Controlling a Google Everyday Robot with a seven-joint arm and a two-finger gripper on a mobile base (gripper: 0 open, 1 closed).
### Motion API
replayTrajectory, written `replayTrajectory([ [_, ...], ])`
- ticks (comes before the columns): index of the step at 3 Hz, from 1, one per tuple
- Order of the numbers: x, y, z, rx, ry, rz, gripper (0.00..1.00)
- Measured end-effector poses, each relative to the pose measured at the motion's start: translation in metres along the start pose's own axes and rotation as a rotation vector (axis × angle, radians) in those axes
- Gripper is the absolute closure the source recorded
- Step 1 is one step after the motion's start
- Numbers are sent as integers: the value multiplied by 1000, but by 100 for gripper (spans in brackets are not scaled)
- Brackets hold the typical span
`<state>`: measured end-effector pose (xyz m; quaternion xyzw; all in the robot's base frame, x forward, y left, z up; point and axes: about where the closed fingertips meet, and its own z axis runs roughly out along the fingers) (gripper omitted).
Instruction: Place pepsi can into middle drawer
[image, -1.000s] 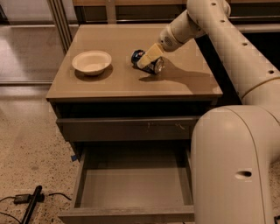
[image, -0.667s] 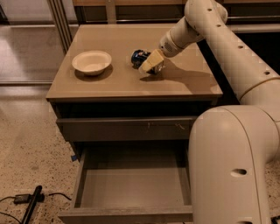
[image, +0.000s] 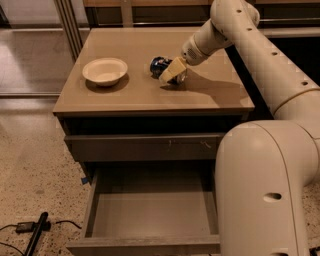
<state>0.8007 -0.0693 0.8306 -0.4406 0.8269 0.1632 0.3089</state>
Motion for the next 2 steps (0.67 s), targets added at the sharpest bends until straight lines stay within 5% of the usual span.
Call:
replayTrajectory([
  [2, 0, 0, 0, 0, 0, 0, 65],
])
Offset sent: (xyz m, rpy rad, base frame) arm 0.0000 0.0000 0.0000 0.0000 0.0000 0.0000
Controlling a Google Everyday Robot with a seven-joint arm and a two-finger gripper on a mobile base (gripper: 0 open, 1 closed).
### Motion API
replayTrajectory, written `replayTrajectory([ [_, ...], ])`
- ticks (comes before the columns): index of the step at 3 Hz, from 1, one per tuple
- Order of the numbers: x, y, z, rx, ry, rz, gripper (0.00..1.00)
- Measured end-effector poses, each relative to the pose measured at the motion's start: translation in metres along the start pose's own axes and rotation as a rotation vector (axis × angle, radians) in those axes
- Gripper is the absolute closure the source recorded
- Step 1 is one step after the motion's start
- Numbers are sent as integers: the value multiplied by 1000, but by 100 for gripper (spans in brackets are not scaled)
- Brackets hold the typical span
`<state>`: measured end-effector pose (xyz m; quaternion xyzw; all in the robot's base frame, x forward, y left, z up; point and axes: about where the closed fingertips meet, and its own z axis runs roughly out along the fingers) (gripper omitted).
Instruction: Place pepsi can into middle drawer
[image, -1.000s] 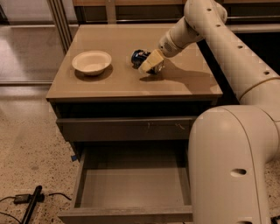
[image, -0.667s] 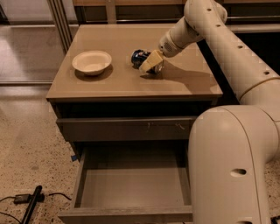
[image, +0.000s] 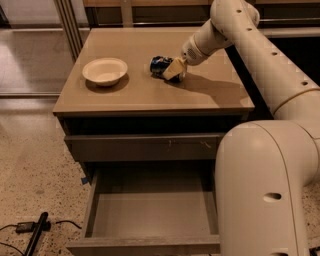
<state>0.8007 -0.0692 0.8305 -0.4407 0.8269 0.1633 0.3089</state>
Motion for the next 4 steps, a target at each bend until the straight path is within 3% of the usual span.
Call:
replayTrajectory([
  [1, 0, 0, 0, 0, 0, 0, 88],
  [2, 0, 0, 0, 0, 0, 0, 100],
  [4, 2, 9, -6, -14, 19, -23, 100],
])
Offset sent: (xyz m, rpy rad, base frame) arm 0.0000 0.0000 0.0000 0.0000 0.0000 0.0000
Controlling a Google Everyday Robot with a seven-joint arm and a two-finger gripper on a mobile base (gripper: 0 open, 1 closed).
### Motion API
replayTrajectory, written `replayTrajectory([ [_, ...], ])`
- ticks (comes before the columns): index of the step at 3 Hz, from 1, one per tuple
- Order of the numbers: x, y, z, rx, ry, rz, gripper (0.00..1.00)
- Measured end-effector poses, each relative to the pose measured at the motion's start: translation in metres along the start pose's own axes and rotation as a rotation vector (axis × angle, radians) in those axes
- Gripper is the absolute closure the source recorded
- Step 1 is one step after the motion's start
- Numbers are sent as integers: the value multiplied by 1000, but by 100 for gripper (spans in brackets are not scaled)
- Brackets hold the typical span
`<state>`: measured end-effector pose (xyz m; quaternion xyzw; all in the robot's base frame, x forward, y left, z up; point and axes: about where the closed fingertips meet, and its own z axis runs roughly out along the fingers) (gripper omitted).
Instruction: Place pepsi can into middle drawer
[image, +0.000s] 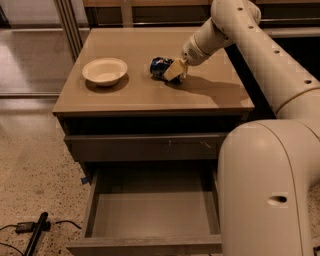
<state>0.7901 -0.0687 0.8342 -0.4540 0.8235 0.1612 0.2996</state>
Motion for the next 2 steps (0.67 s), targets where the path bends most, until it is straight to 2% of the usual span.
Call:
replayTrajectory([
  [2, 6, 26, -64, -4, -75, -16, 100],
])
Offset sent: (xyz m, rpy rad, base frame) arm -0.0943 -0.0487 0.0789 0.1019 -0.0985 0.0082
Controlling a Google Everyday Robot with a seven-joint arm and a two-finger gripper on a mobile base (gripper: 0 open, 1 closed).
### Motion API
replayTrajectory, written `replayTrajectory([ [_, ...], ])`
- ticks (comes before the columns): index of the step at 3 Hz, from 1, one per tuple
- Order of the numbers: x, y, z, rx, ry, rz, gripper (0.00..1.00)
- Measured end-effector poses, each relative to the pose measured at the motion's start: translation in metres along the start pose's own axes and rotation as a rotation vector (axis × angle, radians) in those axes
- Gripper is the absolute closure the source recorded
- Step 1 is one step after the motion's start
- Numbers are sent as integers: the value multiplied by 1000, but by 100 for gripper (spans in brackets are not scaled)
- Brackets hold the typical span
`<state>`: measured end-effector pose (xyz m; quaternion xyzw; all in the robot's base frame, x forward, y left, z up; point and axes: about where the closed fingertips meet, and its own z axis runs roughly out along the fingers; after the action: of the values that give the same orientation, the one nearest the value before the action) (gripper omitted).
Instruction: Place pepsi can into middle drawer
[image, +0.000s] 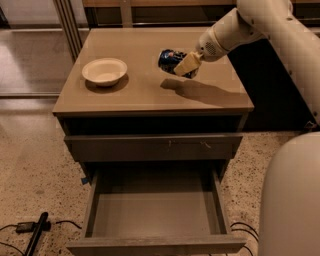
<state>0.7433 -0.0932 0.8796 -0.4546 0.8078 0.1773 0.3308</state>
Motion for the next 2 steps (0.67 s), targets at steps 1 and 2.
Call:
replayTrajectory([
  [1, 10, 25, -34, 1, -44, -17, 100],
  [2, 30, 60, -60, -5, -66, -42, 100],
])
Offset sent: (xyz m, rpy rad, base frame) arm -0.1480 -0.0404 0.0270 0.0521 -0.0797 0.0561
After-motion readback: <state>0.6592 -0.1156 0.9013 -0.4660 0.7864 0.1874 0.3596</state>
